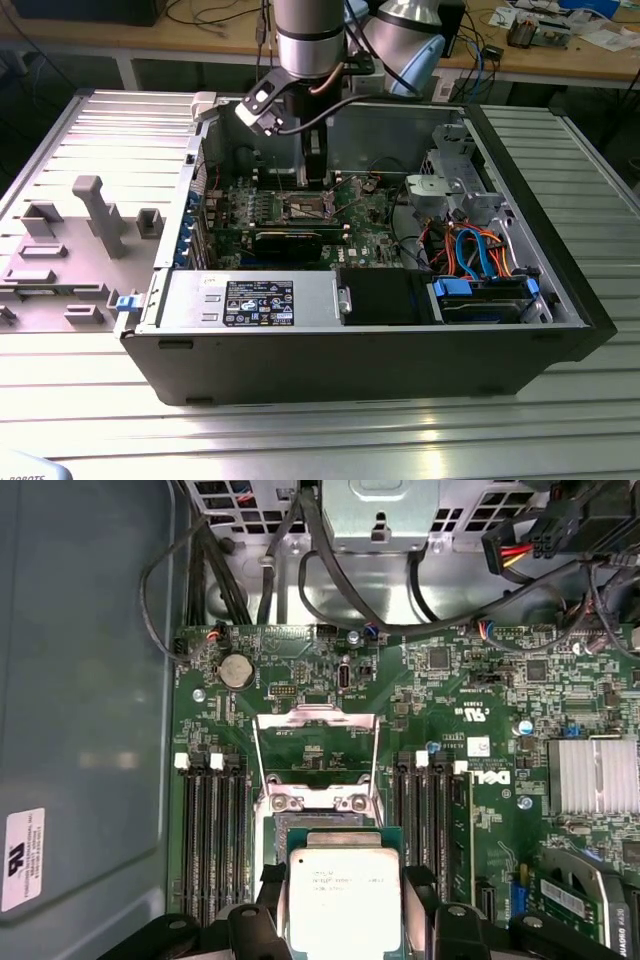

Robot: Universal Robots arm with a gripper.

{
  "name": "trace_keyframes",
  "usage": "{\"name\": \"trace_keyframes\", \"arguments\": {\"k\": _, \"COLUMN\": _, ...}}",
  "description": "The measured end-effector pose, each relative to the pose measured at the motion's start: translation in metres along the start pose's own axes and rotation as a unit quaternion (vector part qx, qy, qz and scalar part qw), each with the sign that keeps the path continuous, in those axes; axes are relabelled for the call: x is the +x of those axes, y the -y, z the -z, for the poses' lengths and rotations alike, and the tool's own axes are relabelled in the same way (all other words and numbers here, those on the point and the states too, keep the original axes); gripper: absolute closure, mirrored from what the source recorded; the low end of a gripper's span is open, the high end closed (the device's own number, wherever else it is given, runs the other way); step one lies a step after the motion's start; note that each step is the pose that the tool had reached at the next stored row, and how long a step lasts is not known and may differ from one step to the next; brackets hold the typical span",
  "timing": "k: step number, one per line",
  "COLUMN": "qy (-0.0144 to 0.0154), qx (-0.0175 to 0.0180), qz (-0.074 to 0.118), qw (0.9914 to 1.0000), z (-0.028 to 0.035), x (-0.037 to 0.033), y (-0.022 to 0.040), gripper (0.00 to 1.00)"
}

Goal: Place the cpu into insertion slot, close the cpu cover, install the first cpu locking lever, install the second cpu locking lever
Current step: 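Place the cpu into insertion slot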

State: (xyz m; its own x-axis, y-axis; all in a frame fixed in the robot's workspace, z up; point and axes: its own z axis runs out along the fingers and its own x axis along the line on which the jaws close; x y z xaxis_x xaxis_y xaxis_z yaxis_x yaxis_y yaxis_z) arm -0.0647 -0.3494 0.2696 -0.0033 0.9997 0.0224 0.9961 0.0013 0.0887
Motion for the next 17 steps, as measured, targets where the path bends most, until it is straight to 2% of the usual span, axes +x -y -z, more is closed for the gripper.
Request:
{"name": "trace_keyframes", "arguments": {"k": 5, "qy": 0.0000, "qx": -0.0007, "qz": 0.000, "qw": 1.00000, "z": -0.0103, "x": 0.0005, "y": 0.0018, "gripper": 0.45}}
{"name": "trace_keyframes", "arguments": {"k": 17, "qy": 0.0000, "qx": -0.0006, "qz": 0.000, "qw": 1.00000, "z": -0.0110, "x": 0.0005, "y": 0.0019, "gripper": 0.45}}
